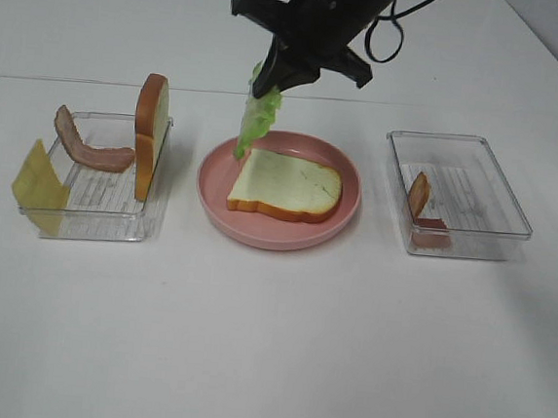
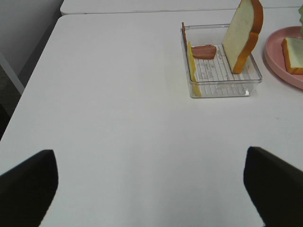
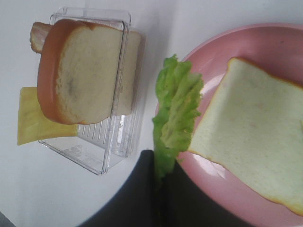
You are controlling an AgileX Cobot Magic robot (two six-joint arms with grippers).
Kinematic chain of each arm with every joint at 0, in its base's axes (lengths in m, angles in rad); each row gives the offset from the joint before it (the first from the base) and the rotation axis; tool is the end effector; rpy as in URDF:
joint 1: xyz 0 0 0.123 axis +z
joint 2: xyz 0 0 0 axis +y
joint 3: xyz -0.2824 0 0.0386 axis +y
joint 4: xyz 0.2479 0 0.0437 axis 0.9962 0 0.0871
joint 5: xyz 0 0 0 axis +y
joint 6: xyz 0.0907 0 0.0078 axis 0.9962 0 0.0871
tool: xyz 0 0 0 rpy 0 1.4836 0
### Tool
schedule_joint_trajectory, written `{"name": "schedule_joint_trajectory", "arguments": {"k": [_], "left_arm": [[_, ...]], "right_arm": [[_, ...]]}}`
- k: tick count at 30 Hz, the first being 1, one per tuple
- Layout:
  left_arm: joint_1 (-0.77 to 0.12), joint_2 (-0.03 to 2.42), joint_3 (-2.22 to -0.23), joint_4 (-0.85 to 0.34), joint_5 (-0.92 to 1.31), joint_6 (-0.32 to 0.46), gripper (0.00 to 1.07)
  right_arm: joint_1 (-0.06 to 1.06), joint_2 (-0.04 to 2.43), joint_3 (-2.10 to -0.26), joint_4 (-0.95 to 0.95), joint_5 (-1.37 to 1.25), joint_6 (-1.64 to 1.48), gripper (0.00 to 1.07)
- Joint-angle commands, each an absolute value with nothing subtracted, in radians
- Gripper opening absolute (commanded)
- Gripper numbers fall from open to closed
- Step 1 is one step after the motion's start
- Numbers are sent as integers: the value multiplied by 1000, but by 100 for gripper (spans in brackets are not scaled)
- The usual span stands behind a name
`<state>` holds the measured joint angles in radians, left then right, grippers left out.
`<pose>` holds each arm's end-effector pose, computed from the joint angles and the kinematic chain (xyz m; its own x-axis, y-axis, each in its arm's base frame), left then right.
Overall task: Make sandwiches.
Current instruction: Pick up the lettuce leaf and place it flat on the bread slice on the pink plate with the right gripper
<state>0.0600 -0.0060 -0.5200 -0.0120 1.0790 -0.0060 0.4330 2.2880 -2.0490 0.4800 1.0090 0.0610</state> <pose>-0.0088 -0.0015 0.2812 -0.4477 -0.0386 -0.8934 -0.0558 0.9983 -0.0152 0.4420 0.2435 0.2193 -0.9445 -0.1066 -0.3106 -0.2517 0.8425 0.4763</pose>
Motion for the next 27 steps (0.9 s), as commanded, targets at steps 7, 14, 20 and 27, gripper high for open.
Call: {"name": "schedule_joint_trajectory", "arguments": {"k": [7, 14, 20, 27], "left_arm": [[61, -20, -517, -18, 1075, -9, 101], [61, -20, -517, -18, 1075, -9, 101], [61, -20, -517, -18, 1075, -9, 101], [61, -20, -517, -18, 1075, -9, 101]], "right_arm": [[453, 2351, -2050, 509, 960, 54, 0], [453, 2371, -2050, 406, 959, 70, 0], [453, 2371, -2050, 312, 973, 109, 0], [453, 2371, -2050, 198, 1004, 138, 0]]}}
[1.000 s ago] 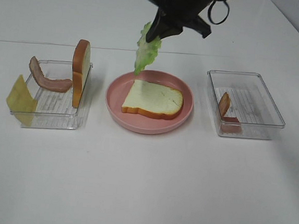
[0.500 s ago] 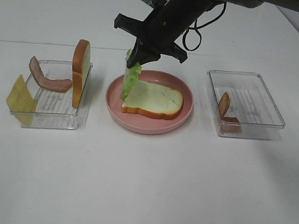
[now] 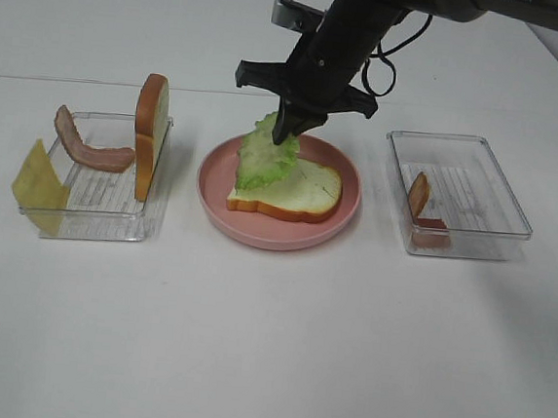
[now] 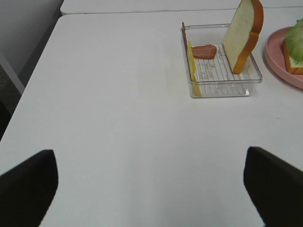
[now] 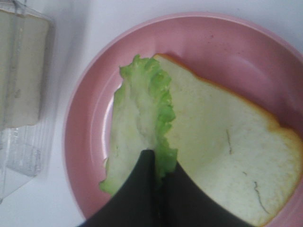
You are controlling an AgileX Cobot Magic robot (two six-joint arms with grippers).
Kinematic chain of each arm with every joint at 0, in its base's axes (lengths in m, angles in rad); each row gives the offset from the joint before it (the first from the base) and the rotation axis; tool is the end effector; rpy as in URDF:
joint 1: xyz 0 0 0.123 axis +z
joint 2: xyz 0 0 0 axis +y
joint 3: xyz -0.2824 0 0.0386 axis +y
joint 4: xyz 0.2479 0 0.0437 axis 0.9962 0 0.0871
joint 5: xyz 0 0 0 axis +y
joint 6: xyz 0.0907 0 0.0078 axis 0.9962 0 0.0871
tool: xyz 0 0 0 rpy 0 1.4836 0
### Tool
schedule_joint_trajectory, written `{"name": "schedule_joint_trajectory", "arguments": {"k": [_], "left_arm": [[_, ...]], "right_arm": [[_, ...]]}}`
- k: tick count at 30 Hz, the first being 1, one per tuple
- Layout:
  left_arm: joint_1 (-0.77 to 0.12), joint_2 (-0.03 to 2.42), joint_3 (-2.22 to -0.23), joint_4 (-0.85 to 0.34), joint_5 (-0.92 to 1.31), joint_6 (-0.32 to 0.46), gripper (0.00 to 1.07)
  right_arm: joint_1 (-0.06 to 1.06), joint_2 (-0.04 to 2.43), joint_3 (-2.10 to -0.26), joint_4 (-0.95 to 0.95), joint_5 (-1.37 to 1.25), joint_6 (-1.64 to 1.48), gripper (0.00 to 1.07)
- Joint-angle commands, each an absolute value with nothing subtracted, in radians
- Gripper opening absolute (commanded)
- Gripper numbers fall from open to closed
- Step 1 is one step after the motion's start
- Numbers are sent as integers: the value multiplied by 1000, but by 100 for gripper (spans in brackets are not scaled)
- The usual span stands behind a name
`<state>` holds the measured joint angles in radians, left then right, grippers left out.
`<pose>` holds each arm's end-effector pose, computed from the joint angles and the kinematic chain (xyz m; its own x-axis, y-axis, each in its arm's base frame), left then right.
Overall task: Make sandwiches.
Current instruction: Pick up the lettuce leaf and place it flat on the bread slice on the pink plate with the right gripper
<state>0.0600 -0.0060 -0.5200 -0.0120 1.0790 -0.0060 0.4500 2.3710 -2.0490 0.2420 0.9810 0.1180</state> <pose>-0.0088 -0.0015 0.2812 -0.4477 -0.0386 -0.8934 -0.0558 0.9983 -0.0152 0.4518 0.2384 0.1718 -0.9364 -0.1784 -0.3021 -0.2637 0.9259 0.2705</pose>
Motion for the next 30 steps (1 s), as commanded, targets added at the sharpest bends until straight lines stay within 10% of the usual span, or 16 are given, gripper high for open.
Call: {"name": "schedule_joint_trajectory", "arguments": {"k": [1, 16, 21, 23, 30], "left_arm": [[61, -20, -517, -18, 1075, -9, 101], [61, -20, -517, -18, 1075, -9, 101], [61, -20, -517, -18, 1075, -9, 101], [61, -20, -517, -18, 1075, -9, 101], [61, -20, -517, -18, 1075, -9, 101]], "right_arm": [[453, 2371, -2050, 198, 1004, 138, 0], [453, 2371, -2050, 174, 1039, 143, 0], [453, 2371, -2050, 174, 1041, 143, 20], [453, 2371, -2050, 173, 1041, 143, 48], [453, 2359, -2050, 169, 1049, 143, 86]]}}
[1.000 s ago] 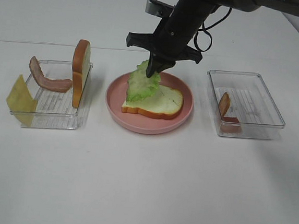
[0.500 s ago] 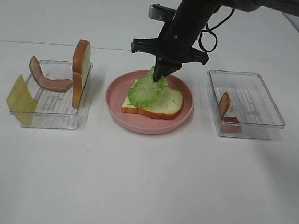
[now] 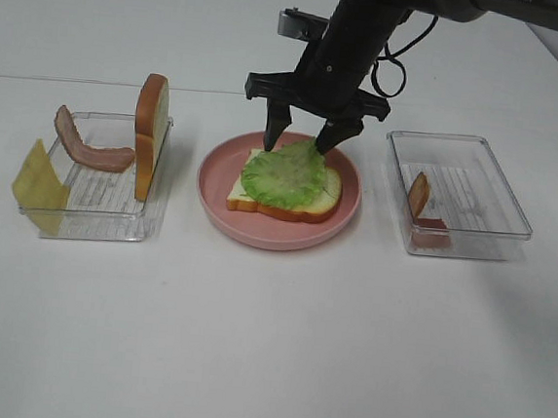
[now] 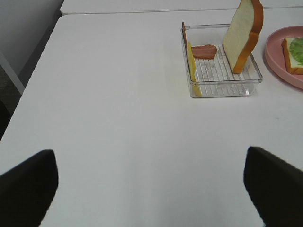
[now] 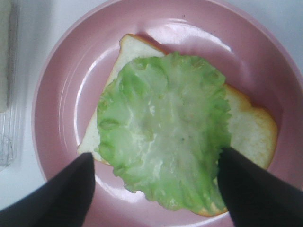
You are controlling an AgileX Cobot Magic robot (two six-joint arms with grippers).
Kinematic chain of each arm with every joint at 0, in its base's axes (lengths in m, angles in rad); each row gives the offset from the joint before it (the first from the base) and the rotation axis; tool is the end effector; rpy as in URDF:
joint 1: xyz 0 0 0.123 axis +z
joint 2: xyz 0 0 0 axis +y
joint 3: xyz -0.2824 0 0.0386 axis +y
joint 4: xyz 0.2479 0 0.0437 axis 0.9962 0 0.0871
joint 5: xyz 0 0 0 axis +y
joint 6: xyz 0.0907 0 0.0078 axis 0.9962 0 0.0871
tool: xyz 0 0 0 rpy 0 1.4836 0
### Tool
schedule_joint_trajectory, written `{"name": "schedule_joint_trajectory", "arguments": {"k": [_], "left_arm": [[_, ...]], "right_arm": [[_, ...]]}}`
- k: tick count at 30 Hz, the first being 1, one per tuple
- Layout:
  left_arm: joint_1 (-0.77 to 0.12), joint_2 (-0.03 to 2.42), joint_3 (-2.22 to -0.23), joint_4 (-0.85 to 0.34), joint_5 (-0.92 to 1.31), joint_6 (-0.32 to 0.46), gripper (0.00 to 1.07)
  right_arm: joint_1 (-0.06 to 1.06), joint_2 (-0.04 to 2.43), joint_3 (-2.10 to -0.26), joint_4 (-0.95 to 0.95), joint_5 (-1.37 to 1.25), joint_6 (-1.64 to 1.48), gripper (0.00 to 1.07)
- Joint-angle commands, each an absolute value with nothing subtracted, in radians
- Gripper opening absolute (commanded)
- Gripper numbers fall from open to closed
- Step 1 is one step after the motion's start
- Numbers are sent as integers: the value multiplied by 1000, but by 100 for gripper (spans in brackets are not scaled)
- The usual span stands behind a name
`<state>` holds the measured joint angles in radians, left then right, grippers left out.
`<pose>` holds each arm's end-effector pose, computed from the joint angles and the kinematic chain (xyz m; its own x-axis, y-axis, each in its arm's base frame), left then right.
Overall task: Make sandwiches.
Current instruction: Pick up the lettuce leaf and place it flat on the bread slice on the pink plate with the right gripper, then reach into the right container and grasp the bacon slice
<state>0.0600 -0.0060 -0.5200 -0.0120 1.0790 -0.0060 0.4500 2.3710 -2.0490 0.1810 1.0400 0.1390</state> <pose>-0.0088 -0.0015 0.2812 -0.4477 -0.0386 -0.8934 -0.0558 0.9983 -0.0152 0.4488 0.2325 0.1692 -0.9446 -0.2047 -0.2567 -0.2618 0.9414 0.2127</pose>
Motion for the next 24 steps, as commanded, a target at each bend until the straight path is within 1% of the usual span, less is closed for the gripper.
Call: {"name": "schedule_joint_trajectory", "arguments": {"k": [1, 4, 6, 9, 11, 15, 19, 24], "left_arm": [[61, -20, -517, -18, 1075, -9, 101], [61, -20, -517, -18, 1075, -9, 101], [61, -20, -517, -18, 1075, -9, 101], [61, -20, -517, -18, 1075, -9, 101], [61, -20, -517, -18, 1075, -9, 101], [61, -20, -517, -18, 1075, -9, 101], [61, -20, -517, -17, 1075, -9, 101], [61, -20, -517, -16, 1075, -9, 101]], "right_arm": [[453, 2347, -2050, 159, 1049, 143, 88], [453, 2342, -2050, 150, 1053, 145, 88], [453, 2313, -2050, 83, 1079, 195, 88], [453, 2307, -2050, 70, 1091, 204, 88], [453, 2271, -2050, 18, 1157, 221, 88], [453, 2245, -2050, -12, 1236, 221, 88], [453, 2223, -2049, -88, 1330, 273, 88], [453, 2207, -2049, -83, 1330, 288, 88]]}}
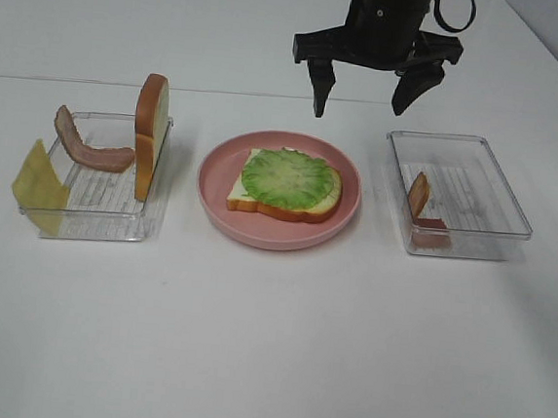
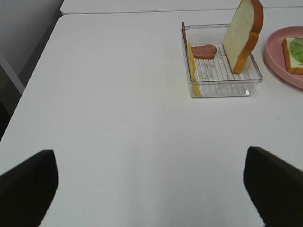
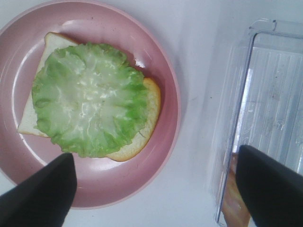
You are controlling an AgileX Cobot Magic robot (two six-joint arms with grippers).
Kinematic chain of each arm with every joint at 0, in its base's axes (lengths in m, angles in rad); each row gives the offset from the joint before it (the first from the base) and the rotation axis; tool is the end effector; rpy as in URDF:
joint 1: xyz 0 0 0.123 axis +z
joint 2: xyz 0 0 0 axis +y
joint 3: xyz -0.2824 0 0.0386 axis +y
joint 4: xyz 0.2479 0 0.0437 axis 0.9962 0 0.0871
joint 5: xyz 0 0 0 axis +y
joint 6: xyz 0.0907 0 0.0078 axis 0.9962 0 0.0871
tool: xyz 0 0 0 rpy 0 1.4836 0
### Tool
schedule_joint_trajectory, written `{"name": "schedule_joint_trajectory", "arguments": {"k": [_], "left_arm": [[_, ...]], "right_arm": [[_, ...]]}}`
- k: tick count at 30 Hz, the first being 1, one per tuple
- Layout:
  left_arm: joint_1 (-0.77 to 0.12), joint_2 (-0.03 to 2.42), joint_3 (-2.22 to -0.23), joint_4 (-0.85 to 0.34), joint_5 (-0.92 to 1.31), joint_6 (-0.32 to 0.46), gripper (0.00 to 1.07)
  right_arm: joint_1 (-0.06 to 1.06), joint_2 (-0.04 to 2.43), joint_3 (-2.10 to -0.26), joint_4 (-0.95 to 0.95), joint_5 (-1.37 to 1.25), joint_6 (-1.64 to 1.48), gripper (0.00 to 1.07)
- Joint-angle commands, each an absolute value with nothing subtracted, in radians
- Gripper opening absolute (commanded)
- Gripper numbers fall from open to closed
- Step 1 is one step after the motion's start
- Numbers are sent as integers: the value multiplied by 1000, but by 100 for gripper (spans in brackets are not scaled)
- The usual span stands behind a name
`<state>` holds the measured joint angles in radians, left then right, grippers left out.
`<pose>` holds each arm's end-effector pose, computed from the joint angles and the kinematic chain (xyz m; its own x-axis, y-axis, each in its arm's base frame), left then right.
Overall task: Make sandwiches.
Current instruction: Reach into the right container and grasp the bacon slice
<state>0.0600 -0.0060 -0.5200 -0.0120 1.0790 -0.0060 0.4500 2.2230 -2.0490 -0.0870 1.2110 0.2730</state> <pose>-0.0088 -0.0015 0.2812 -0.4477 -0.0386 -0.8934 -0.0558 0.9983 -0.0152 0.4339 0.2014 0.2368 -0.9407 -0.1888 -0.2817 -0.1936 0.9810 -0.0110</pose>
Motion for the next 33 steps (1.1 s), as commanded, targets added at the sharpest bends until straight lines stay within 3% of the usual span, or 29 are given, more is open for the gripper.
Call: {"name": "schedule_joint_trajectory", "arguments": {"k": [1, 16, 33], "left_arm": [[61, -20, -517, -16, 1075, -9, 101], [61, -20, -517, -13, 1075, -8, 101], [61, -20, -517, -12, 1075, -8, 101]], "right_arm": [[453, 2207, -2049, -83, 1330, 288, 88], [322, 2067, -1750, -44, 1322, 307, 87], [322, 2200, -1733, -47, 1251, 296, 86]]}}
